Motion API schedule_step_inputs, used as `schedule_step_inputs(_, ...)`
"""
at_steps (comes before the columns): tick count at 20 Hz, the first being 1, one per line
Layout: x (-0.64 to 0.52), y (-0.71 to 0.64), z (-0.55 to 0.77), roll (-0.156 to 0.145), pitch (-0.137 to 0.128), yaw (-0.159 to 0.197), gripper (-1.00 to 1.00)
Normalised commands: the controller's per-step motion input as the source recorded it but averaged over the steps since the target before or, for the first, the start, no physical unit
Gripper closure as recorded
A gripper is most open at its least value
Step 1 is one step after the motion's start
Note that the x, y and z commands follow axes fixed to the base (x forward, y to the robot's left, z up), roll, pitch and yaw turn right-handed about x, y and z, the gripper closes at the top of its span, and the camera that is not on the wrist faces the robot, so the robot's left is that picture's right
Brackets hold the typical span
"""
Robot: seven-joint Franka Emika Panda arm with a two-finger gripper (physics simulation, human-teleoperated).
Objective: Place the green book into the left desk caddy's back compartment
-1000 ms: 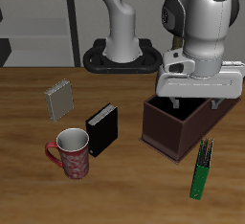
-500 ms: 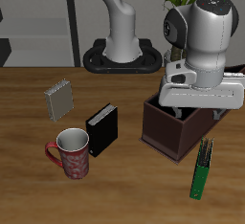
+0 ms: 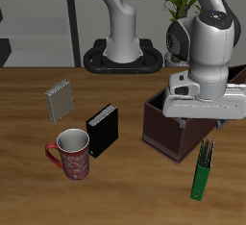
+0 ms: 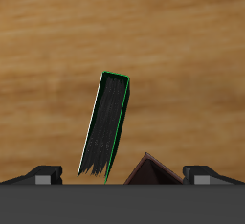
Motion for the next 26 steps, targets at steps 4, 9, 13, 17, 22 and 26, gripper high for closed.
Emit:
schedule_step_inputs(4, 0.11, 0.08, -0.16, 0.005, 0.012, -0.016, -1.00)
schedule_step_inputs(9, 0.11, 0.05, -0.17, 0.007, 0.012, -0.005, -1.00)
schedule_step_inputs(13, 0.14, 0.03, -0.26, 0.008, 0.028, -0.004, -1.00)
schedule_step_inputs(17, 0.10, 0.04, -0.25, 0.002, 0.028, -0.012, -1.00)
schedule_step_inputs(22, 0.05, 0.04, -0.22, 0.011, 0.025, -0.004, -1.00)
schedule_step_inputs(26, 0.06, 0.00, -0.28, 0.011, 0.037, -0.011, -1.00)
